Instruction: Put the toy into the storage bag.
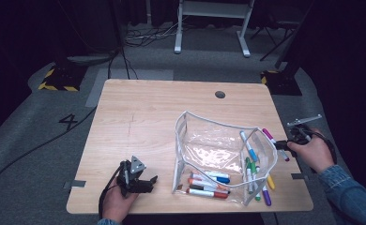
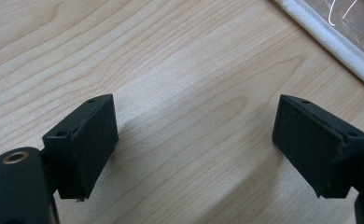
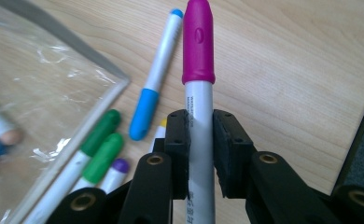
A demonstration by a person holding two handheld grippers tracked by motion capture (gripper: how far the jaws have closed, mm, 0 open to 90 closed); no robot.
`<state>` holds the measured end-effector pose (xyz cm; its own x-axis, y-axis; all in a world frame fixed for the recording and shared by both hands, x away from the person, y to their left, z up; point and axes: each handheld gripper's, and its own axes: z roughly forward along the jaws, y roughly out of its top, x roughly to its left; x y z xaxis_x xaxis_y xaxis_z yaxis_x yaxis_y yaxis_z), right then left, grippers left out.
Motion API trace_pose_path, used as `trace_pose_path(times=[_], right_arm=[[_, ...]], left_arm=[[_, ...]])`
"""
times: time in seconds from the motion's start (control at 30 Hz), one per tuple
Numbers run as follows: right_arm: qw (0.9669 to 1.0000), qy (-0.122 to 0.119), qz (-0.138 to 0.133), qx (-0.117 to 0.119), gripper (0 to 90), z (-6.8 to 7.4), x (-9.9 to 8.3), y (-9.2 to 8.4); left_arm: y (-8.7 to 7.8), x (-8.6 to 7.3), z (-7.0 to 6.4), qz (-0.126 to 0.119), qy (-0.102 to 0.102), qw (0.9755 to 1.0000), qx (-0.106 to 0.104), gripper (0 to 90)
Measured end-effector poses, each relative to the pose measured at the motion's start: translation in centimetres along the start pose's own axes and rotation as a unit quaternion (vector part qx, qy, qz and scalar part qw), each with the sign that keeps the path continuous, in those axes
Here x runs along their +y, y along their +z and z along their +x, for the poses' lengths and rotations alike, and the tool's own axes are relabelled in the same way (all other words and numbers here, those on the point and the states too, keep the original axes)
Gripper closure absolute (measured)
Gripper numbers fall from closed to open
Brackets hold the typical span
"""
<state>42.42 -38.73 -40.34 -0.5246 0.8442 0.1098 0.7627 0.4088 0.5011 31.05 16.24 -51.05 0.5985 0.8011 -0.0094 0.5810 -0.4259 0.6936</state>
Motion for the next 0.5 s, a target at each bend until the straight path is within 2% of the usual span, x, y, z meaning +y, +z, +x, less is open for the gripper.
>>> trace_pose_path(times=[0.2,0.3,0.5], right_arm=[[0.9995,-0.028,-0.008,0.013,77.0,1.6,0.8,-3.1],[0.9991,-0.035,-0.013,0.017,76.9,2.0,1.1,-4.0],[0.997,-0.064,-0.031,0.029,76.9,3.6,2.0,-7.0]], left_arm=[[0.0,0.0,0.0,0.0,0.0,1.0,0.0,14.5],[0.0,0.0,0.0,0.0,0.0,1.0,0.0,14.5],[0.0,0.0,0.0,0.0,0.0,1.0,0.0,14.5]])
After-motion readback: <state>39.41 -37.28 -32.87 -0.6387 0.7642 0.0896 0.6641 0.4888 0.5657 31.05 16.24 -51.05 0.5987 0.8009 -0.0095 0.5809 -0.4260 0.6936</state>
